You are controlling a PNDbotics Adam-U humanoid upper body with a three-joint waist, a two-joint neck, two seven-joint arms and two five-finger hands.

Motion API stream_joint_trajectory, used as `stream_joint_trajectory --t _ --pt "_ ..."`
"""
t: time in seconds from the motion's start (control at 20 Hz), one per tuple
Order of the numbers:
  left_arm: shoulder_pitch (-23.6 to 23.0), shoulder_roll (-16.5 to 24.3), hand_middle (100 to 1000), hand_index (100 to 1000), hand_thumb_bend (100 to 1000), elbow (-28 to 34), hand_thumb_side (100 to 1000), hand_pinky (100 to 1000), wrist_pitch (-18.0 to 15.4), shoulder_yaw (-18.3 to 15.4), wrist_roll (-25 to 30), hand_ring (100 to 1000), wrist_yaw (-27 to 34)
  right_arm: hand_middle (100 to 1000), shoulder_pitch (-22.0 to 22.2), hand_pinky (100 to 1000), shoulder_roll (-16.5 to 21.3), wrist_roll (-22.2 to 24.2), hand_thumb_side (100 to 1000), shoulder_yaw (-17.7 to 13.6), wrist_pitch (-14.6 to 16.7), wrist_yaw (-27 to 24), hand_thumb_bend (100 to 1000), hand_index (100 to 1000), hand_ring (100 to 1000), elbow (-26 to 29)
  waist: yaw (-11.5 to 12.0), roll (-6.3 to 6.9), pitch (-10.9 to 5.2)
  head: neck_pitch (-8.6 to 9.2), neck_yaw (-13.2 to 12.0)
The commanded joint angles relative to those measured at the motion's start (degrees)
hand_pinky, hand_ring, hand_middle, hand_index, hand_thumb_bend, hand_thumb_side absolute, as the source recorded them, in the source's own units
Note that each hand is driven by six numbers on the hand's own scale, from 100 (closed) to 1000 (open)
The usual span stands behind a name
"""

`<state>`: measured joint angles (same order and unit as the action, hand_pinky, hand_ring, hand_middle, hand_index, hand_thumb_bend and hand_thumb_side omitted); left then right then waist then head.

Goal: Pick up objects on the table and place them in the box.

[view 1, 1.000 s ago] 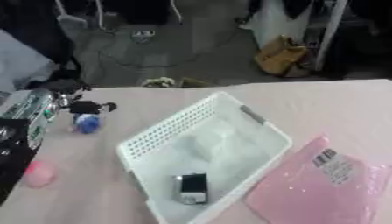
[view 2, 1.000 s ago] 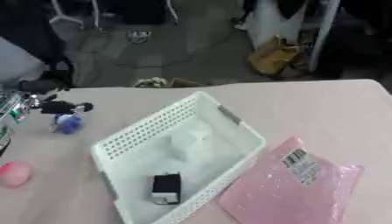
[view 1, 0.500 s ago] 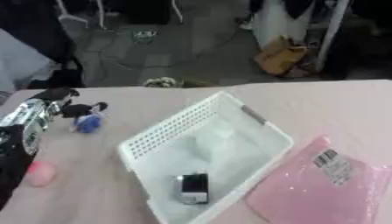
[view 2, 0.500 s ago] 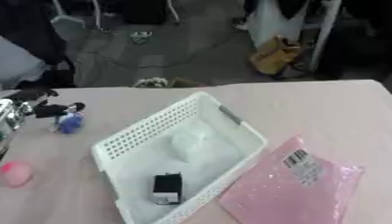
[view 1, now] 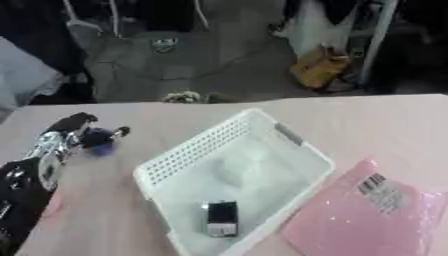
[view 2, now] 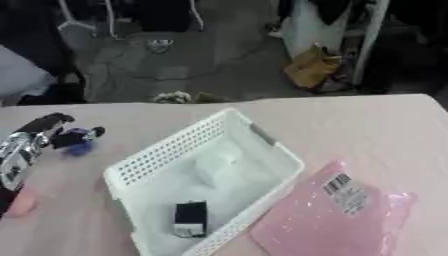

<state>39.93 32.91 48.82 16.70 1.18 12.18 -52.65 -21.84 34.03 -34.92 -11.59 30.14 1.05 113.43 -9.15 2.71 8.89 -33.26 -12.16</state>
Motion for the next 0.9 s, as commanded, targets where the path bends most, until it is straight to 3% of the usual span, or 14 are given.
stream_joint_trajectory --t 0.05,0.35,0.9 --pt "1.58 0.50 1000 1000 927 -0.76 973 1000 0.24 -0.85 -1.98 1000 0.43 766 -0.76 773 0.87 -0.50 1000 -0.12 0.35 0.56 100 787 815 1.16 -0.24 -0.60 -0.05 1.33 -0.37" --pt "2.50 0.30 1000 1000 924 -2.81 966 1000 2.26 -1.49 -6.23 1000 -1.87 766 -0.87 773 0.73 -0.22 1000 0.04 0.47 0.67 100 786 815 1.16 -0.95 -0.78 1.04 2.48 -1.44" --pt "5.76 3.40 1000 1000 892 -4.54 994 1000 1.27 -2.10 -10.58 1000 -5.72 766 -0.63 774 0.53 0.30 1000 0.31 0.63 0.98 100 785 816 1.16 -1.50 -0.80 2.91 4.06 -1.71"
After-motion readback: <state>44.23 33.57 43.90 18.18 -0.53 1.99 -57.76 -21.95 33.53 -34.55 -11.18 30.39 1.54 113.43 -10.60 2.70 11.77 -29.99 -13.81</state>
